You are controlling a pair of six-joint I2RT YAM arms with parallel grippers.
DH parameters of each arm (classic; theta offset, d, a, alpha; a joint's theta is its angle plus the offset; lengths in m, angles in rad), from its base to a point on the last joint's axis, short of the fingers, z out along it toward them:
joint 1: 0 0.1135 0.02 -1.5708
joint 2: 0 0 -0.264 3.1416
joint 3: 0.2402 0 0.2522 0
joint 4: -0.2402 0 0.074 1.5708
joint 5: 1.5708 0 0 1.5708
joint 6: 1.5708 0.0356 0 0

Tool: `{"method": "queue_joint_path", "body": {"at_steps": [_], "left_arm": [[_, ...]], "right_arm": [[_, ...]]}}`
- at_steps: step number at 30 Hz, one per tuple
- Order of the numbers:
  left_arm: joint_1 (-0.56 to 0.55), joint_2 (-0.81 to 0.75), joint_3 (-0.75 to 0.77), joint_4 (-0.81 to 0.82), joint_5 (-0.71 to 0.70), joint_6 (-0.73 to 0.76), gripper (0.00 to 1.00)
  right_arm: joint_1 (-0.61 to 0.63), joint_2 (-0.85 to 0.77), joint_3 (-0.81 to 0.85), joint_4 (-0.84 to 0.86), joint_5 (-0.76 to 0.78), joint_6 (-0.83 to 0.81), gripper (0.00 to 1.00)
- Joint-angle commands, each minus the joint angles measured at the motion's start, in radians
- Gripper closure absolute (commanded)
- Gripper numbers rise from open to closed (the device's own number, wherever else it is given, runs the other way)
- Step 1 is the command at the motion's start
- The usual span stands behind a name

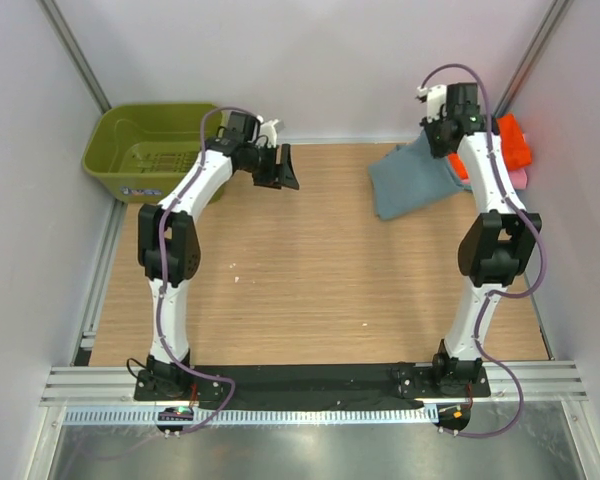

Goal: Fold and stack the t-shirts
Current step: Neatly place the folded tshirt to the corner

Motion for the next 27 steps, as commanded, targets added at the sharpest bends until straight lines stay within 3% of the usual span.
{"method": "queue_joint_path", "body": {"at_steps": [1,7,18,27], "left_arm": [[-0.030,-0.045,-0.020,-0.020,0.016,0.016,0.36],[-0.064,-0.059,-0.043,-0.027,-0.004,0.041,0.36],[-0.110,-0.081,-0.052,-0.040,-0.034,0.069,0.35],[-0.153,-0.099,-0.076,-0.052,-0.064,0.101,0.35]], "right_arm": [[-0.057,-0.016,0.134,0.052,0.041,-0.003,0.98],[-0.093,0.019,0.280,0.053,0.040,-0.009,0.99],[-0.231,0.056,0.399,0.076,0.035,0.011,0.99],[-0.312,0.210,0.487,0.150,0.072,0.021,0.99]]}}
